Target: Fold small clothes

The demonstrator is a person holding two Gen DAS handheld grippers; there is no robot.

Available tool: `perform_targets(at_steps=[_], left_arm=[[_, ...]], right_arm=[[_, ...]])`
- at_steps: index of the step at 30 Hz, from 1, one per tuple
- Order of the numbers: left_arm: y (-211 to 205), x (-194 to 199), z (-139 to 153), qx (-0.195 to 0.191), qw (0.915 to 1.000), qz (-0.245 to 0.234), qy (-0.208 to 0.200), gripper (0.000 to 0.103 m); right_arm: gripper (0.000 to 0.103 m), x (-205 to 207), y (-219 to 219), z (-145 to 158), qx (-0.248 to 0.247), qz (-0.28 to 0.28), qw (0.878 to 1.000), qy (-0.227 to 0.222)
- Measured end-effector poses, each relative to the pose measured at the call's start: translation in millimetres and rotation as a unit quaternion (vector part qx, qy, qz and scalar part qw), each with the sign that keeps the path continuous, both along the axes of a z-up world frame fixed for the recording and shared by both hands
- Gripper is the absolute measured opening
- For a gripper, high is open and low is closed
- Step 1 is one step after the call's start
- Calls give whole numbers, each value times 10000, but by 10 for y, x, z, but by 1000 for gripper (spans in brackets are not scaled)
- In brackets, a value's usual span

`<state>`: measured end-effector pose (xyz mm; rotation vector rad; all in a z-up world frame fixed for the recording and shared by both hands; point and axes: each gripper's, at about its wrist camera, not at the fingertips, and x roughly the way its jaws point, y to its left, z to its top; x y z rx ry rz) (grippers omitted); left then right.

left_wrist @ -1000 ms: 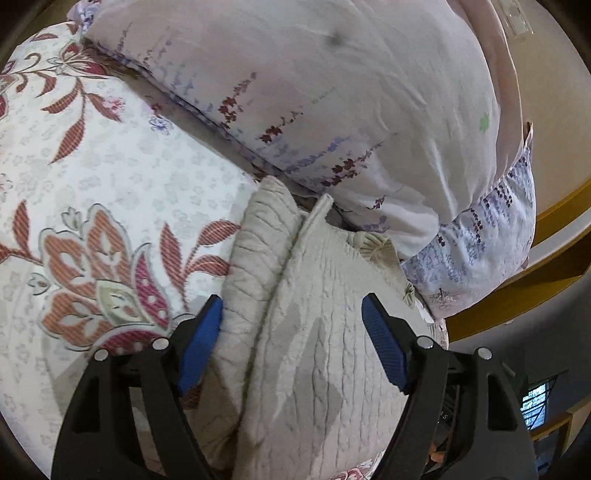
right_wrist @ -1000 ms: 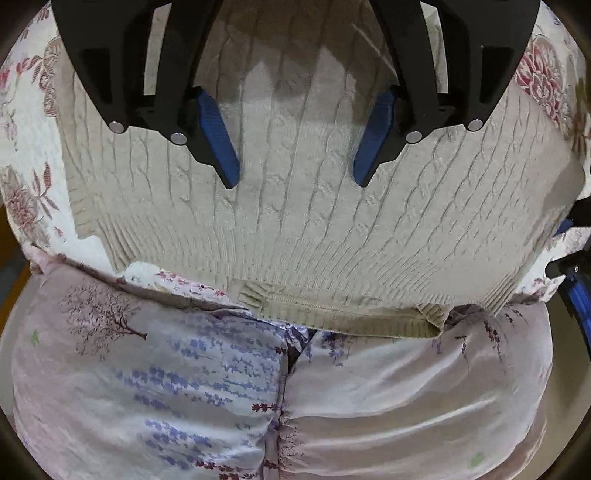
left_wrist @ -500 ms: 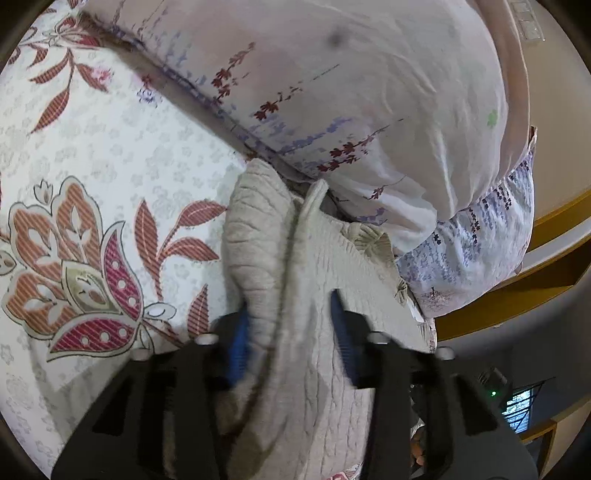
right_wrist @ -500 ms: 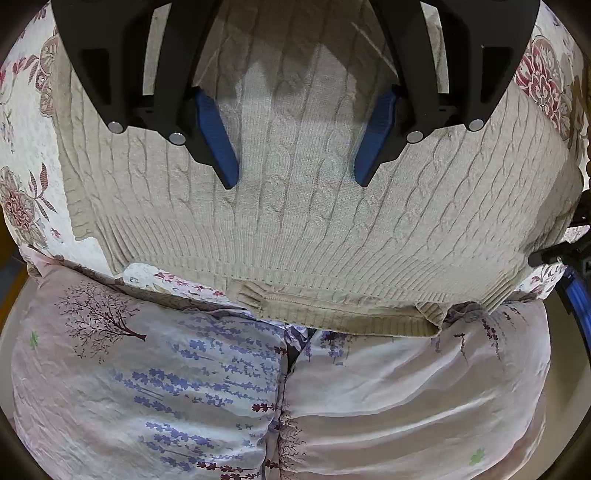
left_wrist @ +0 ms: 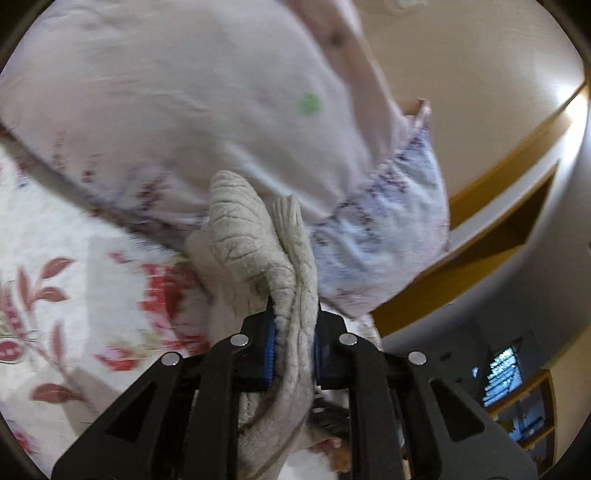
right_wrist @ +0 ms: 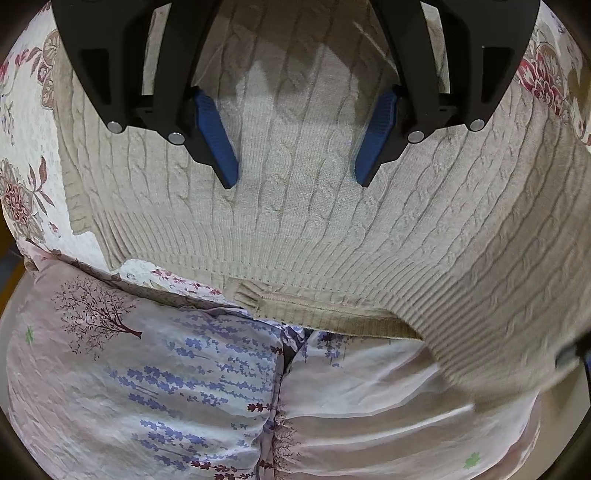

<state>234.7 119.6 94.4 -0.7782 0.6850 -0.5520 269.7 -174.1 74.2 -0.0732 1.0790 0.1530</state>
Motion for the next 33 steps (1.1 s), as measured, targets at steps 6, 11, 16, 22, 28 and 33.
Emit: perform_targets(at_steps=[6, 11, 16, 22, 28, 33], left_arm=[[-472, 47, 133, -202, 9988, -400, -198, 14], [-1091, 108, 137, -329, 9952, -875, -280, 13], [-1967, 237, -259, -70, 9891, -1467, 93, 15], [-2345, 216, -510, -278, 9749, -2151, 496, 44], [-1748, 28, -5, 637, 9889, -1259, -457, 84], [-1370, 55, -172, 1743, 9841, -339, -41, 84]], right_arm=[[68, -109, -509, 339, 998, -355, 9940, -257], [71, -232, -1201, 510, 1784, -944, 9789, -329], [71, -389, -1846, 422, 2827, -1786, 9424, -123], [71, -500, -2163, 332, 3543, -2102, 9110, 177], [71, -305, -2050, 271, 4019, -1714, 8969, 687], [71, -104, -1826, 110, 3685, -1510, 9088, 1245]])
